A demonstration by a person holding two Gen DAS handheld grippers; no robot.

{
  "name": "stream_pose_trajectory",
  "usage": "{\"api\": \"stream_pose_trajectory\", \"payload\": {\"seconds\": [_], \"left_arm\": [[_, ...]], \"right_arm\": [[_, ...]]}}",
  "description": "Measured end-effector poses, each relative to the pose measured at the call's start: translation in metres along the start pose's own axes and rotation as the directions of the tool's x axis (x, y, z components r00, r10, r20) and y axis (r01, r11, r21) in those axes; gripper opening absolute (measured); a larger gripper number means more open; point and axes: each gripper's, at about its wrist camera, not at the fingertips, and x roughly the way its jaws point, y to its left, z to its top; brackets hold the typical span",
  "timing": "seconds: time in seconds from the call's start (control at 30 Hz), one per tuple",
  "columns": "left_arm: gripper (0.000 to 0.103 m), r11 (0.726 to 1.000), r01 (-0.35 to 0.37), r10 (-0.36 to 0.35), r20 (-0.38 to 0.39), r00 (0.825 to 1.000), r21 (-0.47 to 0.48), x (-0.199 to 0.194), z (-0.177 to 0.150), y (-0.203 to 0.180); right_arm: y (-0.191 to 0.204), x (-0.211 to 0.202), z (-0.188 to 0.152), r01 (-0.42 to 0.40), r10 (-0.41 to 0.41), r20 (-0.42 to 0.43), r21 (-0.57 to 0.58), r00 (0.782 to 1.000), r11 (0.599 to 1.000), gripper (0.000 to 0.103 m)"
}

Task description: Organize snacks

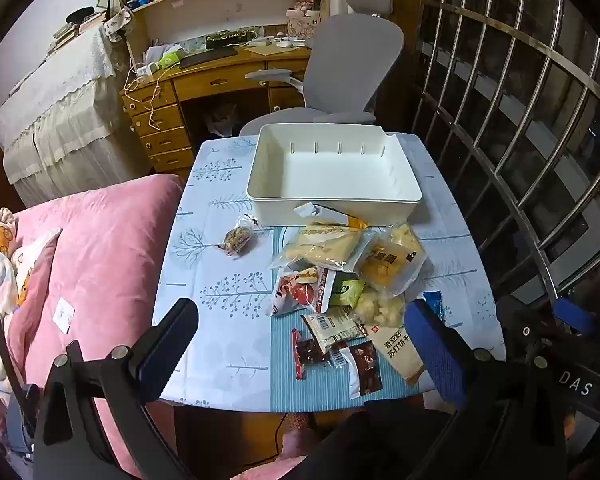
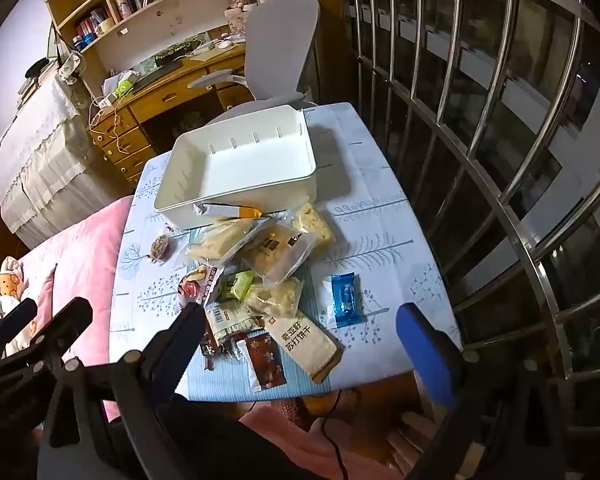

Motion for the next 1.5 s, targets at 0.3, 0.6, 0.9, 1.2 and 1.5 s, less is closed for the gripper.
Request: {"api": "stream_pose_trajectory", "payload": {"seconds": [0.3,0.6,0.9,1.2,1.5], "left_arm": [[0.103,1.0,0.0,-0.001,-0.018,1.0,-0.009,0.004,-0.005,0.001],[0.103,0.999,-0.043,0.043,-0.004,0.999,-0.019,0.004,0.005,0.003],[0.103,0.997,-0.066,0.068,0.054,0.996,-0.033,-0.008,0.022,0.004],[0.102,0.994,-0.072,0.079,0.091,0.993,-0.078,-0.014,0.024,0.003],[0.101,0.989,-0.1,0.105,0.043,0.994,-0.106,-0.002,0.003,-0.007]], "right_arm": [[0.001,0.002,0.002,-0.01,0.01,-0.01,-0.003,1.0,1.0,0.097],[-0.002,0.008,0.001,-0.031,0.032,-0.03,0.006,0.999,0.999,0.097],[-0.009,0.01,0.01,-0.032,0.032,-0.014,0.013,0.999,0.999,0.097],[-0.017,0.01,0.016,-0.089,0.089,0.001,0.023,0.996,0.996,0.097],[-0.04,0.026,0.014,-0.157,0.161,-0.049,0.082,0.986,0.984,0.097]]}}
